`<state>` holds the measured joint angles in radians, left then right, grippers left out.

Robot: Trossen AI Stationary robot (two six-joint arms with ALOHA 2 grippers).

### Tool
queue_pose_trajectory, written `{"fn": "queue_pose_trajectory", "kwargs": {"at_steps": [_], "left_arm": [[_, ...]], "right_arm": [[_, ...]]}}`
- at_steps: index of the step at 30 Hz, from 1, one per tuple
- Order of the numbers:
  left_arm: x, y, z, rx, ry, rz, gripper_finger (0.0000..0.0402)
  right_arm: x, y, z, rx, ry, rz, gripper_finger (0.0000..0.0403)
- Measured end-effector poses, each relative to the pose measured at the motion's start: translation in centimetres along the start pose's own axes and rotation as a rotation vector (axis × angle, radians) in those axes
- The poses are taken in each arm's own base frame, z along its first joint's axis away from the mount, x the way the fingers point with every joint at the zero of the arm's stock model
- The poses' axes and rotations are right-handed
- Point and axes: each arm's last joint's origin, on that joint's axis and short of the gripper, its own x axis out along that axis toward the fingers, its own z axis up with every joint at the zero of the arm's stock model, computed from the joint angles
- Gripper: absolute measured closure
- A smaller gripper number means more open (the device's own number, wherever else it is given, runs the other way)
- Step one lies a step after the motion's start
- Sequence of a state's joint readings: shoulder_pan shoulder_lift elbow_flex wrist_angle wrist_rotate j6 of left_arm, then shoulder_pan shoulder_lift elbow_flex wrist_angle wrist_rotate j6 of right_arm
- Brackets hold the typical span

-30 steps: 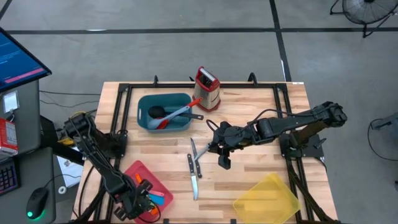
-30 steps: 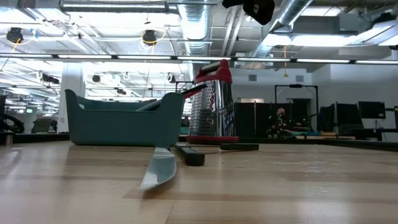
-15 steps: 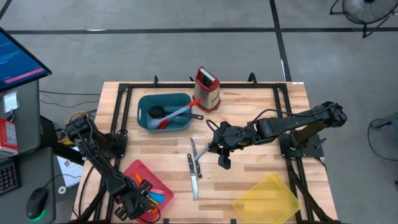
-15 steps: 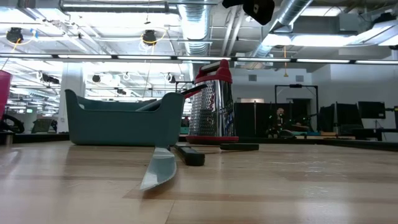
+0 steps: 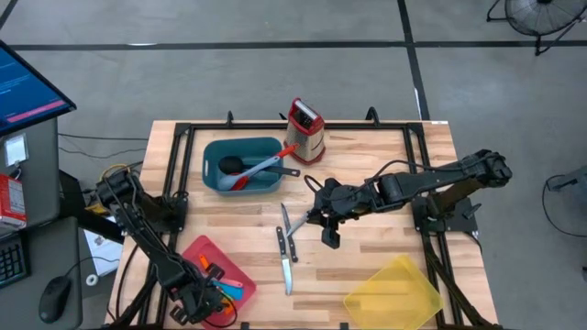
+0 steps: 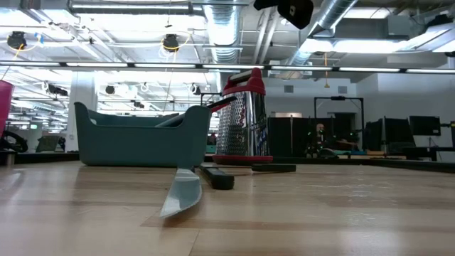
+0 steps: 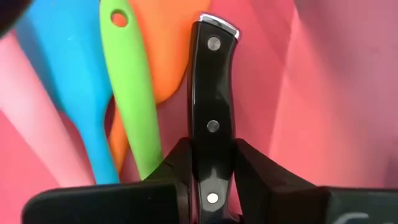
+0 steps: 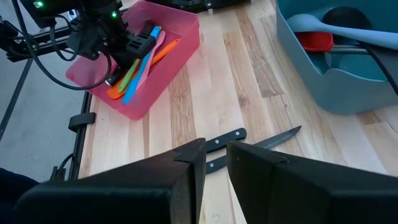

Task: Pick & Place Kitchen Items
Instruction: Put the black table knife into the yellow bin

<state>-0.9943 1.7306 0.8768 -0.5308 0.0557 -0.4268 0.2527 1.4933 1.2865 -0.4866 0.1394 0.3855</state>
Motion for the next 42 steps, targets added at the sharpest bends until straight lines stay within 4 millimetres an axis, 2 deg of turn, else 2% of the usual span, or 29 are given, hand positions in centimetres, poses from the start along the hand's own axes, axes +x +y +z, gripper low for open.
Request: {"fn": "queue_pose_trajectory", "kwargs": {"at_steps": [7,13,22,30,36,42], "left_arm": [[-0.6,0.0,-0.1,-0.107,-0.021,0.000,0.0348],[-2.5,0.6,-0.6,-0.189,-0.072,0.057,0.0348],[-6.1,1.2,-1.0,-0.260,-0.165,0.019,0.0348],[-11.6,3.4,-1.5,-0.364,-0.403,0.004,0.0348],[-16.6,6.3,-3.0,-0.520,-0.692,0.094,0.0348],[-20.8,9.2,-4.4,-0.693,-1.004,0.186,0.0348]], "right_arm": [[0.0,0.0,0.0,0.000,0.000,0.000,0.0331],[0.0,0.0,0.0,0.000,-0.001,0.001,0.0331],[0.0,0.0,0.1,0.001,-0.006,0.003,0.0331],[0.0,0.1,0.1,0.007,-0.014,0.009,0.0331],[0.0,0.3,0.7,0.016,-0.076,0.034,0.0331],[-0.2,0.6,2.0,0.037,-0.223,0.024,0.0331]]}}
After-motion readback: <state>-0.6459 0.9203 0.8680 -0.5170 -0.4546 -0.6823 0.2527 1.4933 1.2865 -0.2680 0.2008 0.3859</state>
